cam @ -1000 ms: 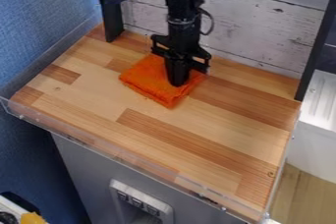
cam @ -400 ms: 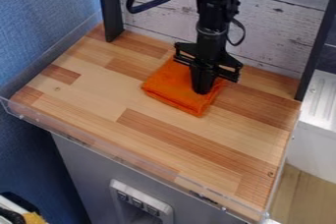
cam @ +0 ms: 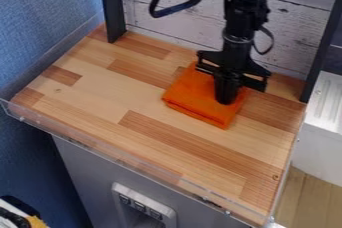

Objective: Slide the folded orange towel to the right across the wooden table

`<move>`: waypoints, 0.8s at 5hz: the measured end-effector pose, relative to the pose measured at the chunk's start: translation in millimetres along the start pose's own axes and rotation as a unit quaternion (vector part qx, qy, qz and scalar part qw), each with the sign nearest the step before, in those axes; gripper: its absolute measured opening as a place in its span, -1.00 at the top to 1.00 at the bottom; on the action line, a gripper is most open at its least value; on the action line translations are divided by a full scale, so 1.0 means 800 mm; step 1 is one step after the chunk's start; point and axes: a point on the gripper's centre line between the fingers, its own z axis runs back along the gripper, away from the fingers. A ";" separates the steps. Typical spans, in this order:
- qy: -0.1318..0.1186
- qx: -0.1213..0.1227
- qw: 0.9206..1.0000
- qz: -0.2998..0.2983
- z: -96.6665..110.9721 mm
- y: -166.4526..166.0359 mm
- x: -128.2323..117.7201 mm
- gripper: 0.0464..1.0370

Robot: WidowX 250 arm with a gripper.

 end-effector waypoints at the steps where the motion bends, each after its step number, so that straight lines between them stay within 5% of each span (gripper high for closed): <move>1: 0.003 0.000 1.000 -0.003 0.001 -0.019 0.001 0.93; 2: 0.001 -0.004 1.000 0.000 0.016 -0.023 0.011 0.63; 4: 0.008 -0.008 1.000 0.004 0.052 0.016 0.034 -0.51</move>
